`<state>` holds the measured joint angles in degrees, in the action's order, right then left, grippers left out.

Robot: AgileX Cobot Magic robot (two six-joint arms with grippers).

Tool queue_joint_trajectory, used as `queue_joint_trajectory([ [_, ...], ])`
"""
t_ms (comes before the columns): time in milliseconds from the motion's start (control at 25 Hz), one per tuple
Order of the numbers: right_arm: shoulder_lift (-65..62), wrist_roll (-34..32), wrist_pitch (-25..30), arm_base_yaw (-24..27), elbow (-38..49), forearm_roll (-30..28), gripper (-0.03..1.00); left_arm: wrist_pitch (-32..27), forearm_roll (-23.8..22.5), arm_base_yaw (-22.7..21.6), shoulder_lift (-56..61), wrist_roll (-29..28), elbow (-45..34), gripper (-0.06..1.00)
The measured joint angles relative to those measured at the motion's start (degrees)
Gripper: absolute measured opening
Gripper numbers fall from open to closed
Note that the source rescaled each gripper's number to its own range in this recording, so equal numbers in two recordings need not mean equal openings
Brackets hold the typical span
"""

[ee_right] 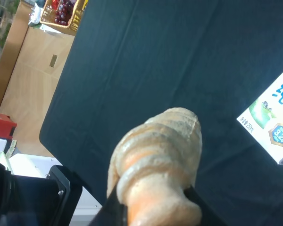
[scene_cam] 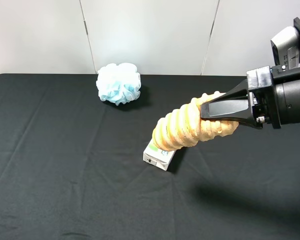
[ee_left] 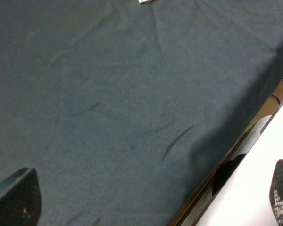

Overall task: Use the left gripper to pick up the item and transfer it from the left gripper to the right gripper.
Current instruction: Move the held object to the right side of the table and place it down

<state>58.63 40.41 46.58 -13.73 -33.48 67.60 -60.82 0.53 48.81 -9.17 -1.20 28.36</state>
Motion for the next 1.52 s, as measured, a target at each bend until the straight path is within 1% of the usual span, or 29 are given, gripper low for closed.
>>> queue_joint_trajectory([
  [280,0.0,0.0,-0.07,0.0,0.0,-0.88,0.0,0.37,0.0,-0.08,0.0,0.0,0.0,0.97],
  [360,0.0,-0.32,-0.25,0.0,0.0,-0.92,0.0,0.37,0.0,-1.6,0.0,0.0,0.0,0.97],
  [480,0.0,-2.12,-0.84,0.0,0.0,-1.35,0.0,0.37,0.0,-7.51,0.0,0.0,0.0,0.97],
  [720,0.0,-3.91,-3.38,0.0,0.0,-3.92,0.0,0.37,0.0,-25.42,0.0,0.0,0.0,0.97],
  [840,0.0,-4.17,-4.44,0.0,0.0,-5.66,0.0,0.37,-0.05,-32.3,0.0,0.0,0.0,0.97],
  [1000,0.0,-5.17,-6.74,0.0,0.0,-8.69,0.0,0.37,-0.05,-40.26,0.0,-0.04,0.0,0.97],
  [1160,0.05,-6.76,-9.59,0.0,0.0,-11.4,0.0,0.42,-0.05,-47.16,0.55,-0.04,0.0,0.97],
  [1240,0.6,-7.54,-10.16,0.0,0.0,-12.24,0.0,0.44,-0.05,-49.62,2.35,-0.04,0.0,0.97],
  [1440,4.92,-8.16,-10.75,0.0,0.0,-12.67,0.0,0.44,-0.05,-54.36,7.6,-0.04,0.0,0.97],
  [1520,6.86,-8.2,-11.21,0.0,0.0,-12.78,0.0,0.44,-0.05,-55.62,9.07,-0.04,0.0,0.97],
])
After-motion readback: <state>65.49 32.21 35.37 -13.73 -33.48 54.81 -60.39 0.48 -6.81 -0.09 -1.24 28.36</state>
